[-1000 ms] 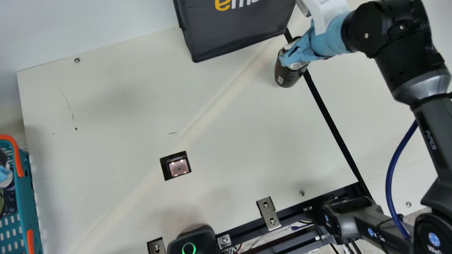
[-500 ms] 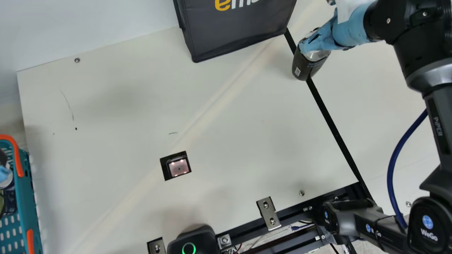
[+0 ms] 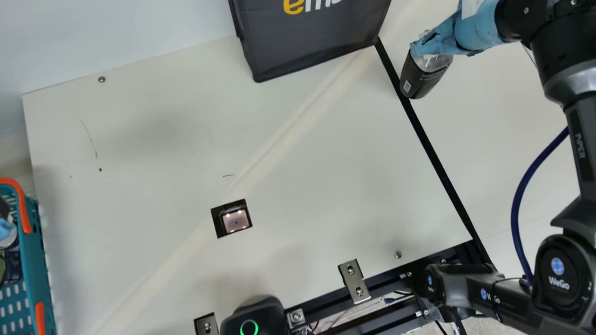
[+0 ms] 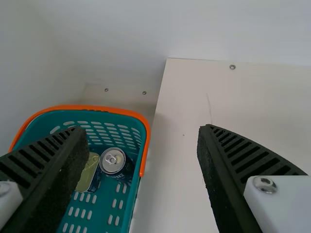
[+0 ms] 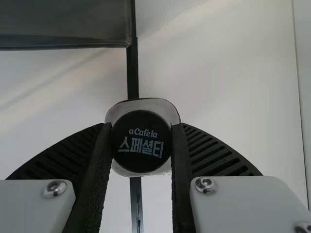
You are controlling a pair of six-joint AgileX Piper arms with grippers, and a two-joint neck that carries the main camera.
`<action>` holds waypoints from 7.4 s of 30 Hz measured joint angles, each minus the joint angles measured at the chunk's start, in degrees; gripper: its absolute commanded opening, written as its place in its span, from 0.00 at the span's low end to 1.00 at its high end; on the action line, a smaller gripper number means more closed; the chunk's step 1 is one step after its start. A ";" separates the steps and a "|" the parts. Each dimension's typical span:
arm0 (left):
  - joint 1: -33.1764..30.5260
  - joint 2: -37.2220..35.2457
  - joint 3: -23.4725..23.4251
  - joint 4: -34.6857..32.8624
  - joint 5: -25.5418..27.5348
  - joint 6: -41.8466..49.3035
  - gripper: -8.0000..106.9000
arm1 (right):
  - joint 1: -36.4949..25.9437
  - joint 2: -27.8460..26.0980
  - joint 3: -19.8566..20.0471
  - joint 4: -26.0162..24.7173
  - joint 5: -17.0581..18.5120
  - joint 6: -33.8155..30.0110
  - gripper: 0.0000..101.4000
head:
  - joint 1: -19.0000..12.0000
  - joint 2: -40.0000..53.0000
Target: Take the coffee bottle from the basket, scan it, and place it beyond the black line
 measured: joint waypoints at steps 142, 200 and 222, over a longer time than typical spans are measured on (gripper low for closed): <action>0.00 0.00 0.00 0.00 0.00 0.00 0.85 | -0.79 -1.83 1.87 3.20 -3.66 7.29 0.90 | 0.09 0.00; 0.00 0.00 0.00 0.00 0.00 0.00 0.85 | 22.89 -29.45 22.08 -6.26 4.11 26.18 0.90 | 0.00 -0.09; 0.00 0.00 0.00 0.00 0.00 0.00 0.85 | 25.12 -32.04 22.14 -7.36 8.93 28.62 0.90 | 0.00 -0.09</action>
